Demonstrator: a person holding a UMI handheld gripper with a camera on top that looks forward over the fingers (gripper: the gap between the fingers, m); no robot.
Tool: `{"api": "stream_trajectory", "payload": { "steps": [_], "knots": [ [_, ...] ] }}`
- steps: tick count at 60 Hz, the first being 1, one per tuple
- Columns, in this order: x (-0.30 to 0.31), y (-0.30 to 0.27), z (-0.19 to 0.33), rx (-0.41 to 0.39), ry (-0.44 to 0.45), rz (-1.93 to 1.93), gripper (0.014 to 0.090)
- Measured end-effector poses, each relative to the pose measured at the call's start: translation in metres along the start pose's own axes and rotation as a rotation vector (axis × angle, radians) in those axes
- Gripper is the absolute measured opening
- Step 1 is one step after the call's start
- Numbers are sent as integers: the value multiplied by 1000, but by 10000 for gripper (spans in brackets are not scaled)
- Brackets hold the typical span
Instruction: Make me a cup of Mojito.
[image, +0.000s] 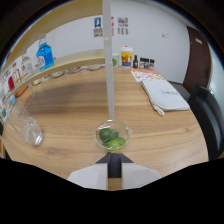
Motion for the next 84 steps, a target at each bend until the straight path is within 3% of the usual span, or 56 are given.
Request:
{"api": "stream_trajectory", "payload": {
  "steps": [13,14,15,19,21,22,23,34,51,67,78,84],
  "knots": [
    [0,0,3,-7,-6,-31,183],
    [1,1,3,-11,-3,-35,228],
    [4,1,3,-15,9,-36,376],
    [10,-3,-1,-2,36,-28,538],
    [10,-5,-3,2,32,-20,761],
    [11,-6,-5,5,34,-17,842],
    [12,-8,-8,9,36,-16,867],
    [8,-46,-58,123,80,-34,852],
    [-90,-102,-153,368,-32,10,853],
    [-200,-74,-170,384,-116,-16,854],
    [-233,-39,-156,343,-118,-38,856],
    [-241,-47,-156,351,-115,-45,858]
  ]
}}
